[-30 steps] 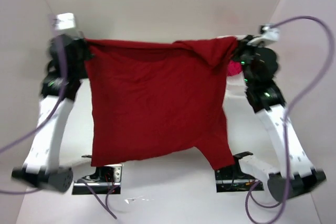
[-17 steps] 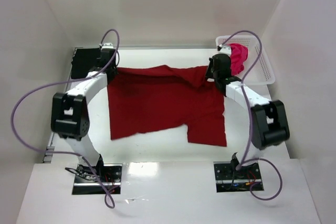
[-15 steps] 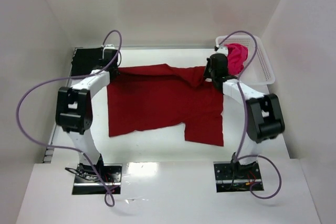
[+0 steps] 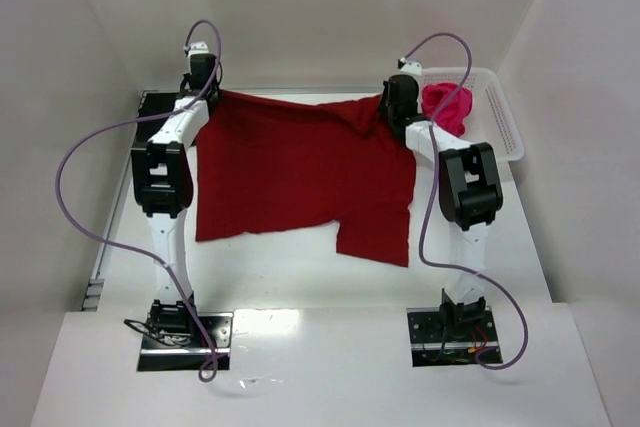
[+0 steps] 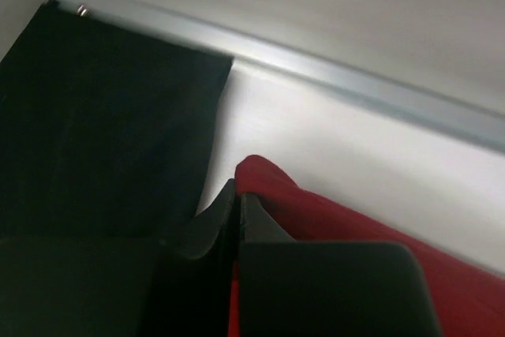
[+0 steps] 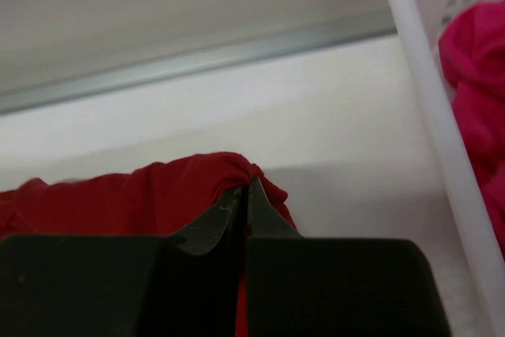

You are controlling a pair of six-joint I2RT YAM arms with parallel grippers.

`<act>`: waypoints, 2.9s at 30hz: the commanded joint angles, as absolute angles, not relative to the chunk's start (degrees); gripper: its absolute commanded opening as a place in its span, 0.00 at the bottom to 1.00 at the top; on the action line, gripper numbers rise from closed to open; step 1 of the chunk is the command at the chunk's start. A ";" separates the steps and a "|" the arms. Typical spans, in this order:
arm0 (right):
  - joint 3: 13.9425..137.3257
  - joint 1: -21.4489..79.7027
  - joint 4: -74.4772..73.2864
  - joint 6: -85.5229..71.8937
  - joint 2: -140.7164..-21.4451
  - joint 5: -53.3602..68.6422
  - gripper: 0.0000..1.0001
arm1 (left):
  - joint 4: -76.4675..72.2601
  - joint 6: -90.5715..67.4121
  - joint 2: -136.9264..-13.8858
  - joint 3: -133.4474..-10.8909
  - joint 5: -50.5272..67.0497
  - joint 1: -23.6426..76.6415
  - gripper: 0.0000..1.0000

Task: Fold and stack the t-shirts
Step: Flatten out the tshirt

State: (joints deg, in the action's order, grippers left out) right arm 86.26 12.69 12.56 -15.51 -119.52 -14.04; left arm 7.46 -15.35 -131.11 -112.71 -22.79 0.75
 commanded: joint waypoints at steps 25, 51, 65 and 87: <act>86.26 10.02 -8.58 -20.99 -100.65 -6.59 1.00 | 34.98 -18.53 -119.85 -114.52 -7.66 -0.26 1.00; 55.72 15.21 -35.33 -32.34 -72.22 -0.70 0.88 | 38.15 -22.23 -90.88 -71.19 -2.55 -0.97 1.00; 53.26 17.31 -37.88 -40.77 -88.49 -2.02 0.80 | 35.16 -21.62 -95.18 -73.47 0.53 -3.16 1.00; 52.12 18.02 -34.54 -44.82 -94.93 -4.31 0.10 | 34.01 -20.57 -98.61 -72.95 -0.17 -7.21 1.00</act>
